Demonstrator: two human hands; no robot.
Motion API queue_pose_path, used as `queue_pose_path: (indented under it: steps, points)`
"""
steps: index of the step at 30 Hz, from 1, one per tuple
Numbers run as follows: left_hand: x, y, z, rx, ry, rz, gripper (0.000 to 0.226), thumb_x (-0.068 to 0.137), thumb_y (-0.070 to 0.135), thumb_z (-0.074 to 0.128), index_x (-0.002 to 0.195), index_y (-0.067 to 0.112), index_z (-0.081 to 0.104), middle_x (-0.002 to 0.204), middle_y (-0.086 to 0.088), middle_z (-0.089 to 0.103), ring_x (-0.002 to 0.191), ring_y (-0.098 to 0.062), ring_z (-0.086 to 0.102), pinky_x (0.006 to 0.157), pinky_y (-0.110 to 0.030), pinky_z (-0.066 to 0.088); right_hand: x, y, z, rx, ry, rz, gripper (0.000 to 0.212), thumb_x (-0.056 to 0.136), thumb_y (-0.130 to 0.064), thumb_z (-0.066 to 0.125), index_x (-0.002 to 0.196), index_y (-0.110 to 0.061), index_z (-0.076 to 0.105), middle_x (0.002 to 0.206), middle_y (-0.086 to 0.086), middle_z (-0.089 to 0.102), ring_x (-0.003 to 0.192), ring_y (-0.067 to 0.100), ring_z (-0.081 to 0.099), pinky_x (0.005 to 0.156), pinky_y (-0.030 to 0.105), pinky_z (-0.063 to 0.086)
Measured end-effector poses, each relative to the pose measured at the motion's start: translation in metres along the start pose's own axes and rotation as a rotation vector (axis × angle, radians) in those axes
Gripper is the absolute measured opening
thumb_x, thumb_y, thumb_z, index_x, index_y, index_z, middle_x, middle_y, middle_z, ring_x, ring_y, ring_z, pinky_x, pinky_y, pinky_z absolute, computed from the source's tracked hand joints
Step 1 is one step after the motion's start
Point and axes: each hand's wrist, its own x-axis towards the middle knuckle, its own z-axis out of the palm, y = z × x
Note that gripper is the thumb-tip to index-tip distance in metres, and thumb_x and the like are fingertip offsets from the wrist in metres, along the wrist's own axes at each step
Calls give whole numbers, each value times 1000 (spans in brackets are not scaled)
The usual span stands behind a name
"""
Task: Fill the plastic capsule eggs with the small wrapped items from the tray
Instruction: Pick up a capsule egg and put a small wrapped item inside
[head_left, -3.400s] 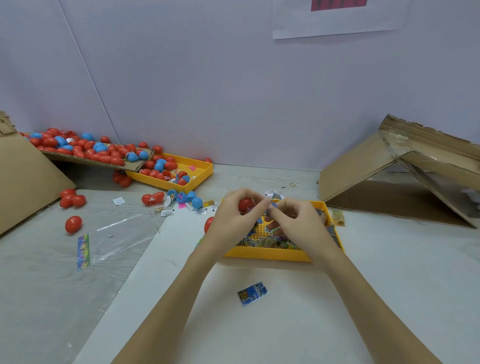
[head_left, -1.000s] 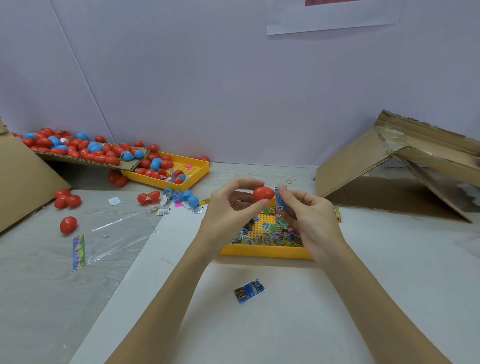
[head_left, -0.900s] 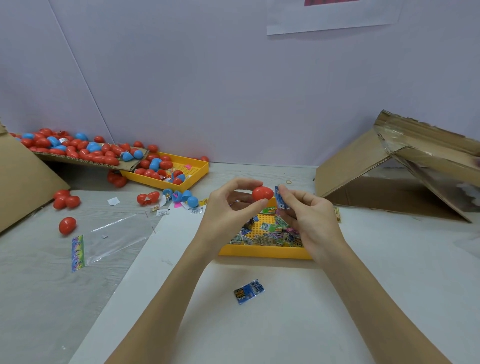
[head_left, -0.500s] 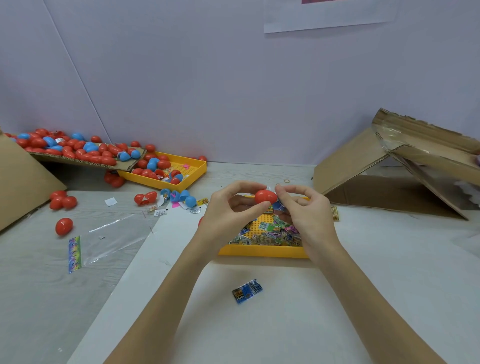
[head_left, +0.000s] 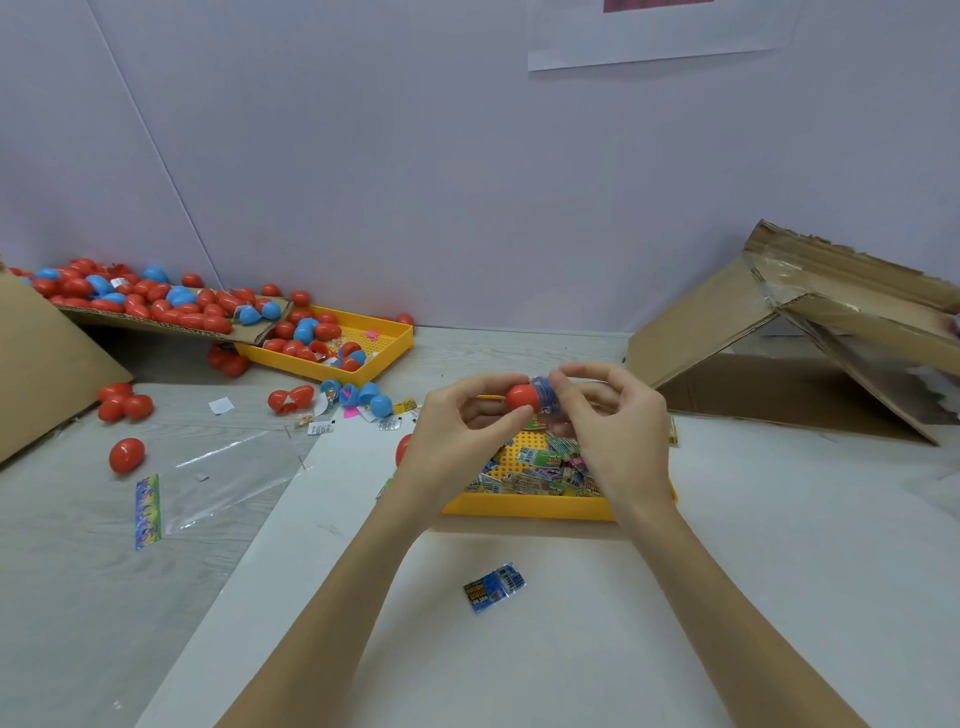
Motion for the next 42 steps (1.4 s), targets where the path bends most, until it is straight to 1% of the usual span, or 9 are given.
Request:
queue_pose_path:
  steps: [3,6,10,15,23,28,33,38,42]
  points:
    - [0,-2,2,5,56,-5,38,91,13,74,129,15,68,113,1,74,99,-5,72,79,-18,58,-2,1,4,64,-49,26,23,91,-17,77,112,-14,70,93,-1,78,81,12,77,73,34,65]
    - [0,-3,3,-20,83,-11,41,92,12,74,132,16,67,116,2,74,102,-4,71,78,-17,57,-3,1,6,175,-81,113,28,89,-14,78,116,-15,69,99,1,78,90,14,77,83,37,63]
    - [0,-1,4,-102,97,-39,38,94,19,72,131,21,68,116,3,75,107,-8,71,89,-24,59,-3,0,7,289,-111,196,35,90,-13,77,123,-16,66,108,2,78,99,17,75,91,39,60]
    - [-2,3,4,-97,121,-9,36,97,15,67,133,20,67,119,-2,73,107,-11,71,93,-29,59,-2,-1,7,452,-156,282,33,90,-9,75,123,-10,67,113,8,77,106,20,74,95,34,57]
    - [-2,4,2,2,63,93,41,100,2,59,137,18,63,125,-6,66,113,-10,66,95,-21,54,-3,1,9,588,-165,407,18,92,-7,71,110,-4,73,106,10,78,105,21,74,90,26,58]
    - [-1,4,2,64,70,125,39,99,4,61,136,17,62,122,1,69,113,-8,66,96,-24,55,-4,-1,9,556,-165,385,19,91,-13,72,108,-6,75,105,9,78,104,20,75,90,26,58]
    - [-2,5,1,61,79,133,29,98,4,63,126,15,65,115,4,71,107,-5,67,93,-24,56,-6,-1,11,431,-145,265,21,91,-19,75,111,-13,76,104,4,79,103,19,75,94,32,56]
    - [-2,7,1,40,86,124,30,98,5,63,127,14,66,116,1,71,106,-6,68,93,-26,57,-8,-2,12,337,-118,179,18,91,-23,75,109,-19,77,103,1,79,103,17,74,95,36,56]
    - [-2,7,1,25,92,112,31,97,5,65,127,14,66,116,0,72,106,-8,68,94,-27,58,-9,-1,13,339,-99,165,18,93,-21,74,110,-18,76,103,1,79,102,17,74,93,34,57]
